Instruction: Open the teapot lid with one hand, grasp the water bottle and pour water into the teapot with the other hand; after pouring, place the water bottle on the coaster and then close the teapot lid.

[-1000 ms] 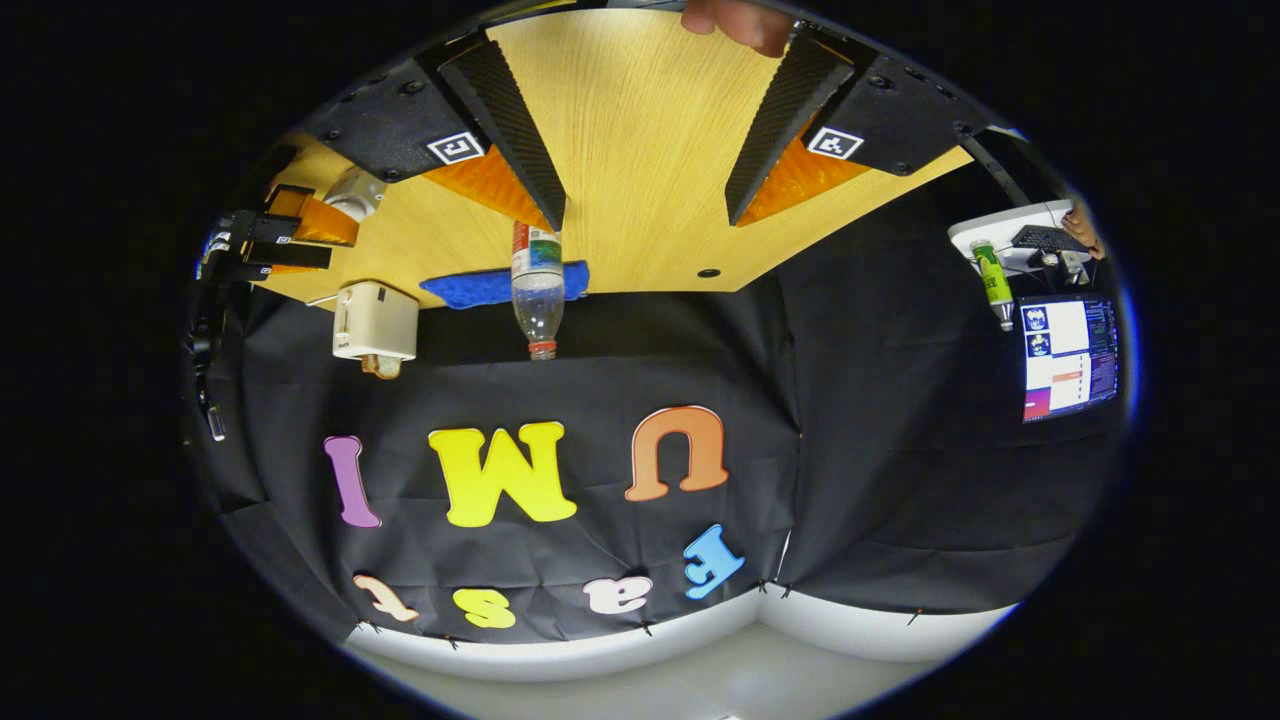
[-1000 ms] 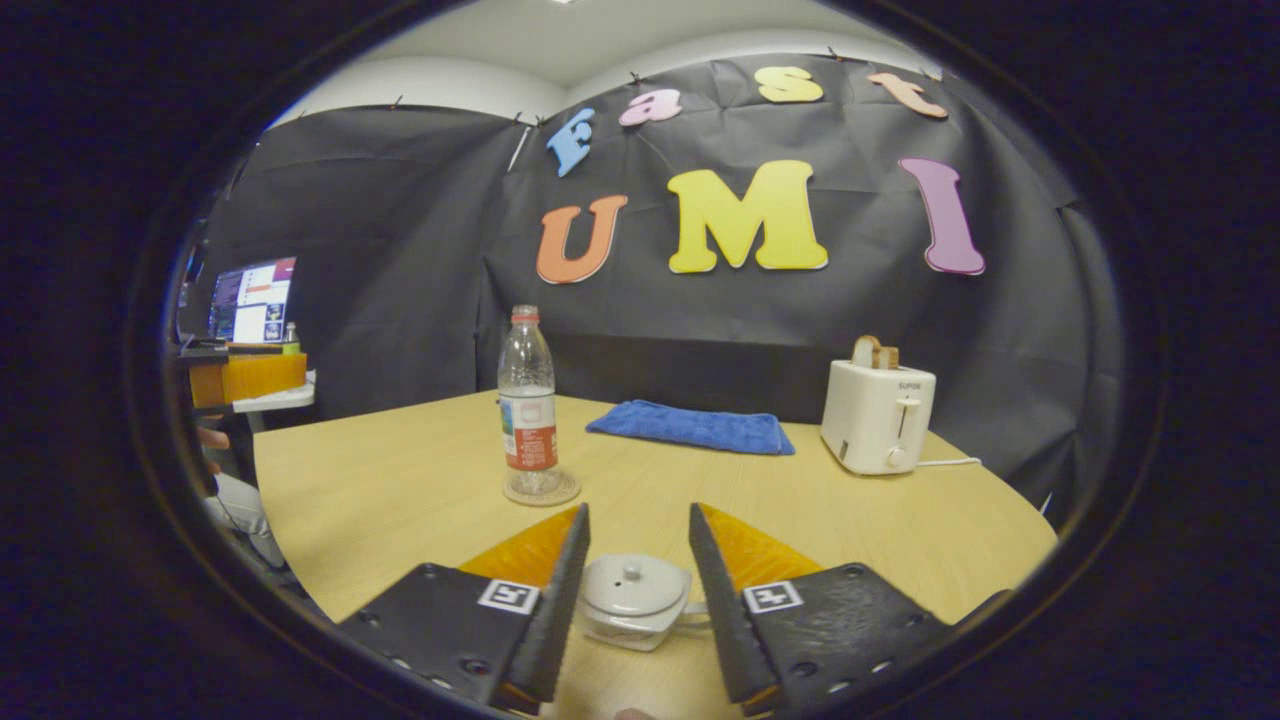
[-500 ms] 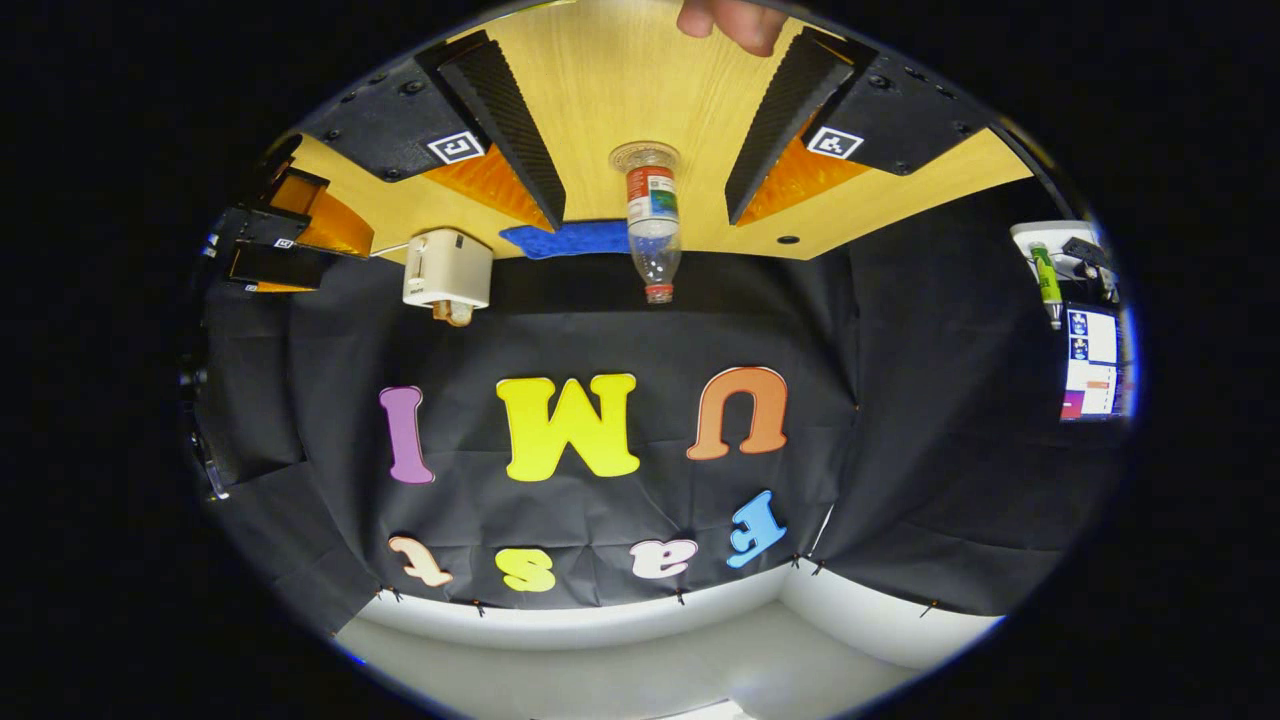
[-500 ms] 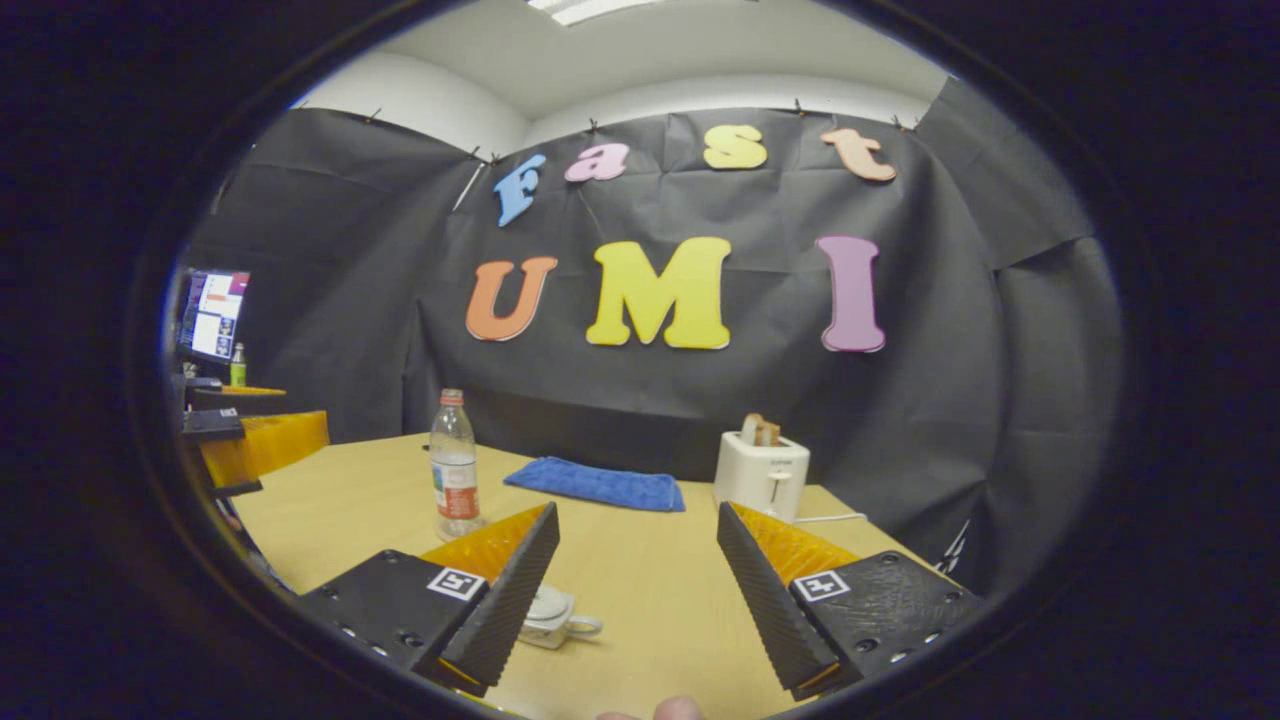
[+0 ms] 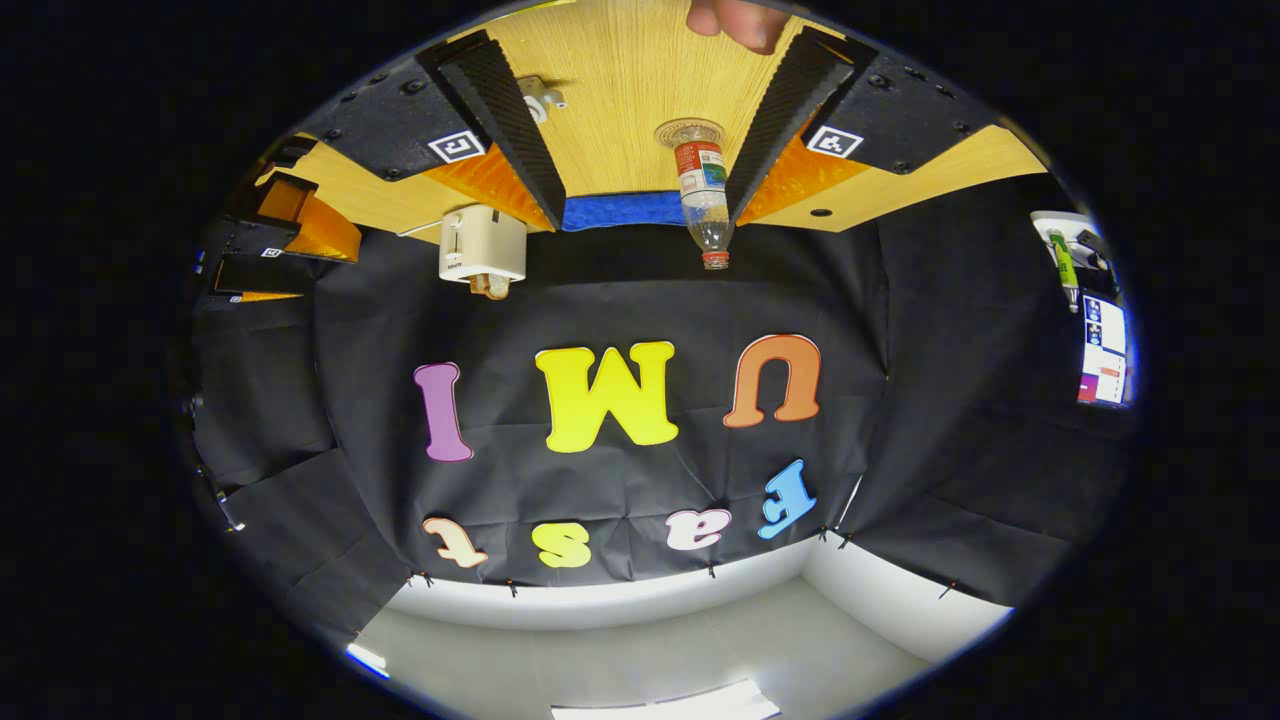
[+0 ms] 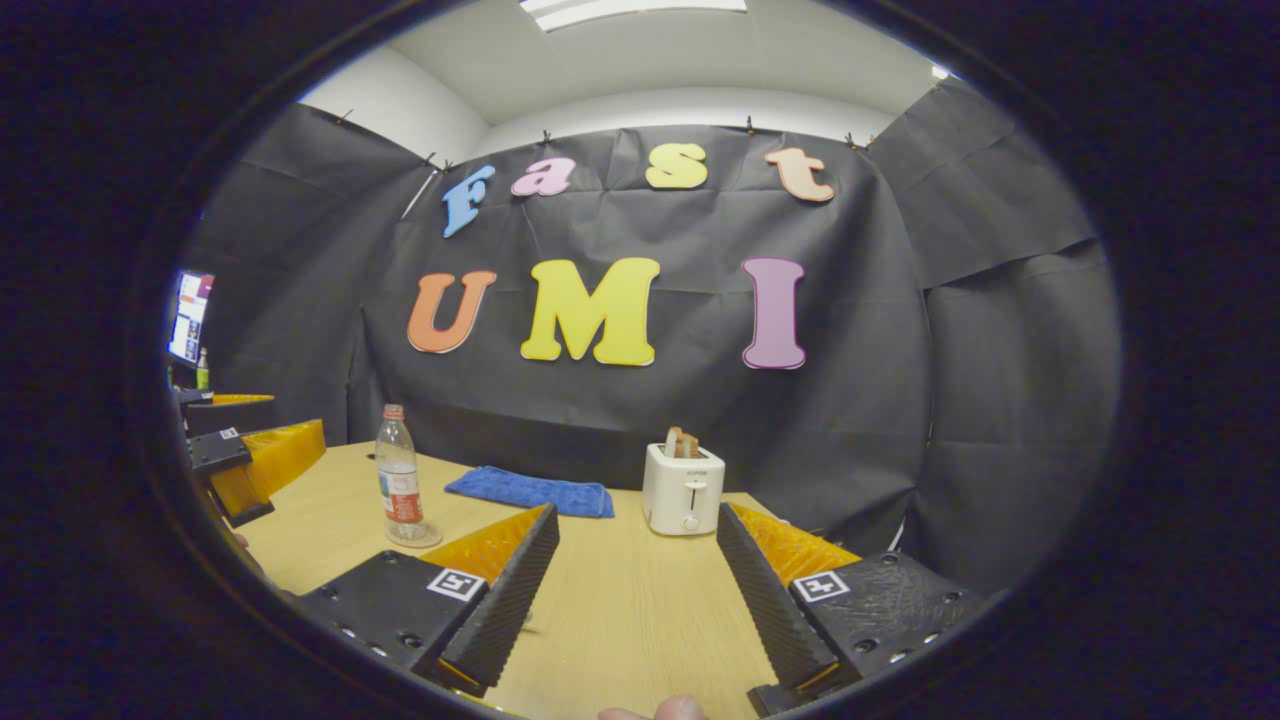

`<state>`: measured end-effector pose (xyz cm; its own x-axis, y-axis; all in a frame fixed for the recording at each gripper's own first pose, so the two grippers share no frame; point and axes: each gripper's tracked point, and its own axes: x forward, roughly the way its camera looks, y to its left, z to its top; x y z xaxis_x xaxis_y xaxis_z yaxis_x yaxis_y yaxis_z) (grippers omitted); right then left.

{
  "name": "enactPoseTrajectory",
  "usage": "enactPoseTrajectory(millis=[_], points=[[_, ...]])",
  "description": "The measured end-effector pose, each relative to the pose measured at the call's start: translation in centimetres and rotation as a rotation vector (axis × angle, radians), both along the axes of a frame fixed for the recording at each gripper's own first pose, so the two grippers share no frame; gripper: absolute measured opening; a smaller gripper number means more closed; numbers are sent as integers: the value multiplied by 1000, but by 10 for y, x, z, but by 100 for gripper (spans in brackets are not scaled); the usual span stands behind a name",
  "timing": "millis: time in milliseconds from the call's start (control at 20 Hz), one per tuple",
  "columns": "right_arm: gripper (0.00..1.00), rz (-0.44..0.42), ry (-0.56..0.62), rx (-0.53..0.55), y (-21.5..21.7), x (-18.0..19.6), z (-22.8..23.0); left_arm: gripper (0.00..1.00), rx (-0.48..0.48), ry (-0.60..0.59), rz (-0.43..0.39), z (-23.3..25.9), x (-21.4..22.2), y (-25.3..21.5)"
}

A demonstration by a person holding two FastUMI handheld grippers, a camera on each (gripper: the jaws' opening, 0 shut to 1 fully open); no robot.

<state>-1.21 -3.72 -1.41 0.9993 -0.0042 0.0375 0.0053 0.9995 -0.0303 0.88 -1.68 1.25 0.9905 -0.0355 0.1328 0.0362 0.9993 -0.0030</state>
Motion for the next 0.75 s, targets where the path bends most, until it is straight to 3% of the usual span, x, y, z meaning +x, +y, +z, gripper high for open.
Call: enactPoseTrajectory(millis=[200, 400, 450, 500, 750], points=[[95, 8, -21, -5, 9, -1, 10, 100, -7, 54, 31, -11, 0, 13], [97, 24, -32, -9, 18, -2, 16, 100, -1, 34, 46, -3, -3, 20], [97, 27, -32, -7, 20, -2, 16, 95, 1, 28, 49, 0, -4, 21], [97, 30, -31, -4, 21, -3, 16, 100, -1, 22, 51, 0, -4, 22], [97, 23, -26, 6, 22, -6, 16, 100, 9, 23, 57, 2, -5, 25]])
